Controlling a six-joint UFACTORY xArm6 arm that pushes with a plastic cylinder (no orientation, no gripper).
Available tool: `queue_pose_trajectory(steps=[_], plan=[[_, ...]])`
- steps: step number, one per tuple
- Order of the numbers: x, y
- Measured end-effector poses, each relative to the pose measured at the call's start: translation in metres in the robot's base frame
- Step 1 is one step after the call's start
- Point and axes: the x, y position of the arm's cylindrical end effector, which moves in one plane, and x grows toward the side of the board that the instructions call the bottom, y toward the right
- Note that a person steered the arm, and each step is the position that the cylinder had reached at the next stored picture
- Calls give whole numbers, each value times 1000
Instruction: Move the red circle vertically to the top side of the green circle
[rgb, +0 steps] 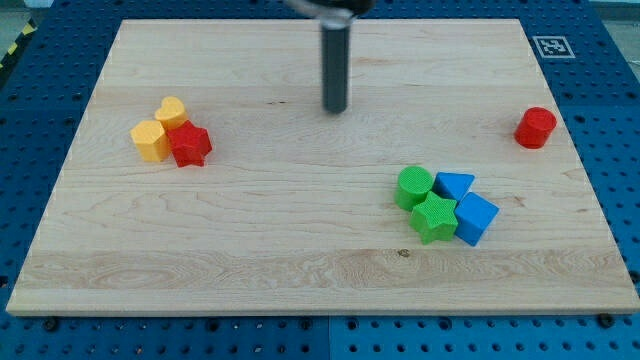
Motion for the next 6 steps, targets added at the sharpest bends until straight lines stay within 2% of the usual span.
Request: queue_pose_trajectory(steps=[1, 2, 3, 4, 6], plan=[[-36, 101], [-30, 239], [-12, 306], [-4, 307], [94, 305]])
